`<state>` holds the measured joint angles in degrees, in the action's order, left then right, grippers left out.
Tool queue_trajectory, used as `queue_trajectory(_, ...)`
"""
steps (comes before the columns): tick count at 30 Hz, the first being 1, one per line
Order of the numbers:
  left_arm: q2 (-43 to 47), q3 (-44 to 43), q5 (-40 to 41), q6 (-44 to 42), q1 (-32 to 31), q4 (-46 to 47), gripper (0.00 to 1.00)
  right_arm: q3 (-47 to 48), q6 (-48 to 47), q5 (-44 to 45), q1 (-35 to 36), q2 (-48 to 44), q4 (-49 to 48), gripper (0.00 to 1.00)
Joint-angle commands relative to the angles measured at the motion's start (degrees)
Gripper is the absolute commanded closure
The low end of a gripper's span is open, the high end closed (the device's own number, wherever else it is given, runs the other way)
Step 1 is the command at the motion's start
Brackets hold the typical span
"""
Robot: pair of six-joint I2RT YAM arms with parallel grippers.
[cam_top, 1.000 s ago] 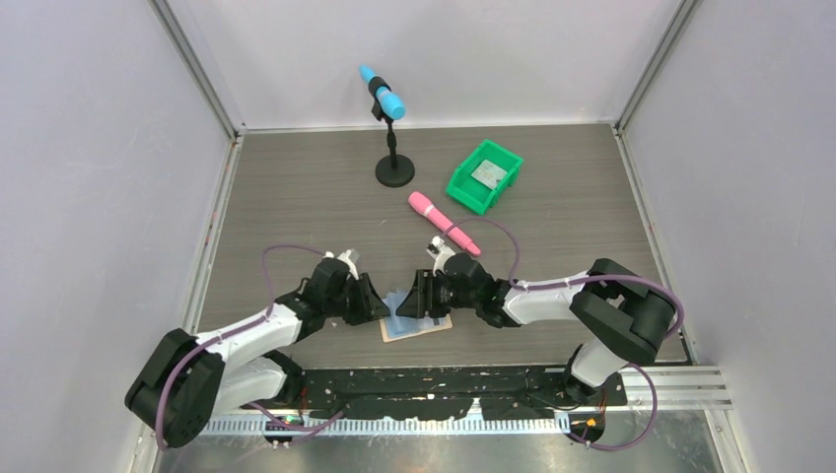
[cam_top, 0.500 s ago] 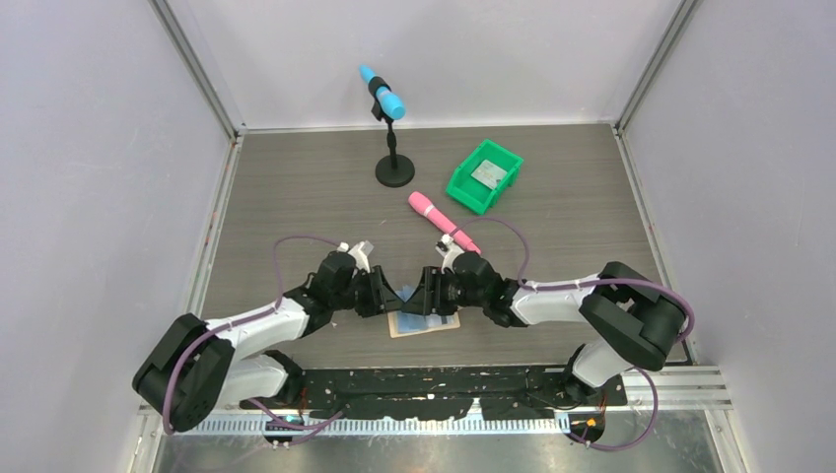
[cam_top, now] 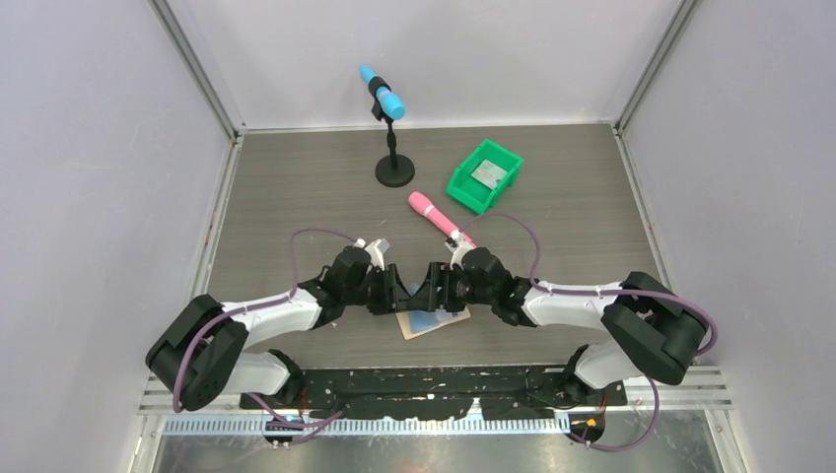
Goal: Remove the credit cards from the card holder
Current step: Remove the credit card from the card holder.
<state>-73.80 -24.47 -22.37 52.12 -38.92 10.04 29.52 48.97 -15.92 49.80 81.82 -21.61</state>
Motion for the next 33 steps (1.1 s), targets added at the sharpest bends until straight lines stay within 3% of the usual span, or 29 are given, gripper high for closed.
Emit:
queue_trajectory(1,-0.89,-3.52,-2.33,0.0,-1.18,4.02,0.63,0.46,-2.74,1.17,0.03,-2.22,-0.15,0.25)
queue_trajectory(7,-3.17,-4.96,-2.15,0.0,-1.93,4.14,0.64,0.49,-3.68,1.48,0.03,-2.17,0.91,0.26)
queue_trajectory(13,-3.31,-5.59,-1.72,0.0,-2.13,4.2,0.64,0.16,-3.8,1.77,-0.05,-2.43,1.34,0.39)
queue_trajectory(18,-2.2,-5.48,0.3,0.26,-2.13,3.93,0.64,-0.13,-3.13,2.47,-0.05,-3.02,2.28,0.3)
queue_trajectory(23,-1.97,-5.59,1.01,0.48,-2.17,3.84,0.64,-0.52,-2.95,5.27,-0.05,-6.28,4.11,0.28)
queue_trajectory(26,-2.26,-5.5,1.14,0.58,-2.13,3.89,0.64,-0.93,-2.98,6.59,-0.1,-8.03,4.92,0.46)
queue_trajectory(29,-2.74,-5.45,1.28,0.68,-2.13,4.14,0.64,-0.73,-3.63,6.67,-0.14,-7.57,5.64,0.53)
queue_trajectory(33,-3.68,-5.94,1.2,0.79,-2.13,4.37,0.64,-0.65,-4.32,5.12,-0.11,-5.7,5.39,0.39)
